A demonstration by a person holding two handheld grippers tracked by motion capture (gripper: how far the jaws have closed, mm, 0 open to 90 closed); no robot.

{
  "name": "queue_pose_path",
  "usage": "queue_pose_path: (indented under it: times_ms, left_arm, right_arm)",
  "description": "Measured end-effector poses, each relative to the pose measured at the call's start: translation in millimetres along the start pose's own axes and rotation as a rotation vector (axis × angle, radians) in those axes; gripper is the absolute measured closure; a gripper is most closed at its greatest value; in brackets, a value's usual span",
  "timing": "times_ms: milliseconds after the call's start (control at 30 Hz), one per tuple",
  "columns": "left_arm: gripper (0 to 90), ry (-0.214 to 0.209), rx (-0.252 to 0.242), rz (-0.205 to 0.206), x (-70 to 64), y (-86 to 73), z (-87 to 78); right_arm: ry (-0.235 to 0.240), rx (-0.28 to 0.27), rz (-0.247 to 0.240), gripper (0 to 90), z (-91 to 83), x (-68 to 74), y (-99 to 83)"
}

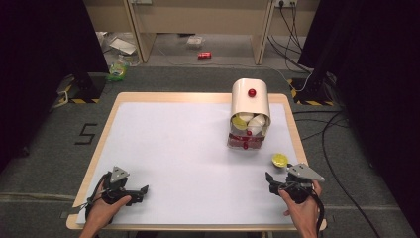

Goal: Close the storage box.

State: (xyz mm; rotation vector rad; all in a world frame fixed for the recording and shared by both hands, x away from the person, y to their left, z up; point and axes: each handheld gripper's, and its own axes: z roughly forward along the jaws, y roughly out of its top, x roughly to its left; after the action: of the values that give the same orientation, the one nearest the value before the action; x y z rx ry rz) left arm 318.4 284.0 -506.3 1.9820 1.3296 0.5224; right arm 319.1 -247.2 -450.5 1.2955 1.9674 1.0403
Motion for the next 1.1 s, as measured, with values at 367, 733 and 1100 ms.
queue_pose_path:
  times_ms: [367, 733, 1100]
  left_arm:
    - [0.0, 0.001, 0.001, 0.001, -0.1, 0.0, 0.0]
    - [0.0, 0.002, 0.002, 0.003, -0.2, 0.0, 0.0]
    - [0.0, 0.002, 0.002, 0.003, -0.3, 0.0, 0.0]
  right_arm:
    - [0.0, 0.021, 0.007, 18.0, -5.9, -0.5, -12.7]
    - [0.007, 0.049, 0.013, 17.8, -10.5, -1.3, -23.7]
    - [0.01, 0.088, 0.021, 17.0, -15.7, -4.3, -35.6]
